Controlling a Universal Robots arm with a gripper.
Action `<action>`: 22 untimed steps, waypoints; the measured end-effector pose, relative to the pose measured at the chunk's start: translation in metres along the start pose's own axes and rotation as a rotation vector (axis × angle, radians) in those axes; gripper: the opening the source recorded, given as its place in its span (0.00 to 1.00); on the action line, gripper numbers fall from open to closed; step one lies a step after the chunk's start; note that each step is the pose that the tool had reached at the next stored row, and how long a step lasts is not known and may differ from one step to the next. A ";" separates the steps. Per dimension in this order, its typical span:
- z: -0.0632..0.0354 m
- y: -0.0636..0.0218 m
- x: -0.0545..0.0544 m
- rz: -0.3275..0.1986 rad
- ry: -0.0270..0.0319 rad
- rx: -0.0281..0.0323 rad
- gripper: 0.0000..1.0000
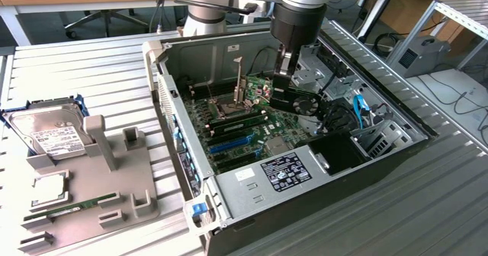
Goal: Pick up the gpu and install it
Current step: 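Insert the gpu into the slot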
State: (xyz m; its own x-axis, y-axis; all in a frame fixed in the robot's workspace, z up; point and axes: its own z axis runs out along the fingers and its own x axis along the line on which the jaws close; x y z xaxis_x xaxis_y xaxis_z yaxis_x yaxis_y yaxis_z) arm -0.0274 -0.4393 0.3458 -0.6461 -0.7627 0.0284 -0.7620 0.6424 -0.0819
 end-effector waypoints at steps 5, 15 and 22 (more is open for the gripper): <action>0.0000 0.0000 0.000 -0.012 -0.0005 0.0008 0.27; 0.0000 0.0000 0.000 -0.033 -0.0018 0.0017 0.27; 0.0000 0.0000 0.000 -0.057 -0.0039 0.0023 0.27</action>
State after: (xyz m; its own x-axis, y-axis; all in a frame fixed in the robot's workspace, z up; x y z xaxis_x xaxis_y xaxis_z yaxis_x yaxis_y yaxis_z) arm -0.0274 -0.4392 0.3458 -0.6015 -0.7983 0.0292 -0.7974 0.5978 -0.0826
